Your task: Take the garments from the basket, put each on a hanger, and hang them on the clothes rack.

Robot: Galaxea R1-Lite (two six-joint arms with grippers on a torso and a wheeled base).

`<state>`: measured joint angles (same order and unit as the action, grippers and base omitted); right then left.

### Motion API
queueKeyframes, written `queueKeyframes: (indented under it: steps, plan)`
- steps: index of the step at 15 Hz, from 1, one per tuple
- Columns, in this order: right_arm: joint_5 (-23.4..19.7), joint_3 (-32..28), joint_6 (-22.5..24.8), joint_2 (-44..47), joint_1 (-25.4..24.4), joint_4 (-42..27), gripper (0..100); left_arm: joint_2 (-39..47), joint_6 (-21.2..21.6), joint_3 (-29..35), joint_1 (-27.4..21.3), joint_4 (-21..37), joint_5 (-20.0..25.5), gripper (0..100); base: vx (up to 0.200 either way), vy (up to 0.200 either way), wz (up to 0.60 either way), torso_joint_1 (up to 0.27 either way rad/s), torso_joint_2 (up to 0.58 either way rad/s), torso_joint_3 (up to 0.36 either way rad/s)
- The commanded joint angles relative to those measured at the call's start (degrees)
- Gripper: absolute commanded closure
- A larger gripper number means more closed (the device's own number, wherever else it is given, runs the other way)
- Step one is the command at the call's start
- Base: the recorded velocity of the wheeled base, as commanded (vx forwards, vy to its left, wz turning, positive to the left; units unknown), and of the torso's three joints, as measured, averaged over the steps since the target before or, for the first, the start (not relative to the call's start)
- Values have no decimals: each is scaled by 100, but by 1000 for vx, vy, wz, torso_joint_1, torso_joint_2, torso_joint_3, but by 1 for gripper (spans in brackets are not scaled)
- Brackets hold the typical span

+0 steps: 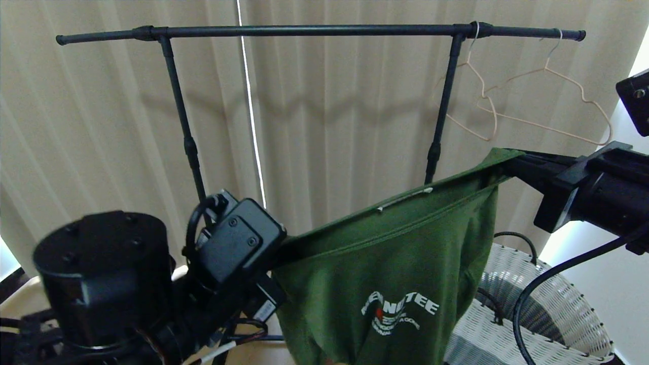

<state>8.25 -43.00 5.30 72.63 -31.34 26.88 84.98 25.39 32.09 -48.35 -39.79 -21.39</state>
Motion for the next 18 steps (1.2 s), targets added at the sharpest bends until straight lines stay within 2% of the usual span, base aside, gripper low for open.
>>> queueKeyframes:
  steps: [1,2,3,4,5,7,11,13,15,18]
  plan:
    - [10,-25,-29,-12,5,19,100,-1405,1,1309,458,1764,4,100,0,0,0,0,0,0]
    - [1,-192,-38,23,5,19,100,-1643,-245,2188,563,2995,30,100,0,0,0,0,0,0]
    - [1,-244,-38,41,5,19,100,-1660,-342,2416,581,3293,48,100,0,0,0,0,0,0]
    - [1,-420,-38,111,5,19,100,-1669,-676,2935,616,4032,92,100,0,0,0,0,0,0]
    - [-8,-534,-38,155,14,19,100,-1651,-975,2997,616,4322,197,100,0,0,0,0,0,0]
    - [-8,-622,-38,155,5,19,100,-1634,-1239,2812,616,4331,443,100,0,0,0,0,0,0]
    - [-17,-886,-47,155,5,19,100,-1607,-1159,3146,906,4348,452,100,0,0,0,0,0,0]
    - [-17,-1167,-56,269,5,28,100,-1335,-1124,3656,985,4304,443,100,0,0,0,0,0,0]
    - [-17,-1273,-126,269,5,19,100,-1194,-1124,3840,985,4304,452,100,0,0,0,0,0,0]
    - [-8,-1255,-152,199,5,19,100,-1142,-1159,3691,871,4295,443,100,0,0,0,0,0,0]
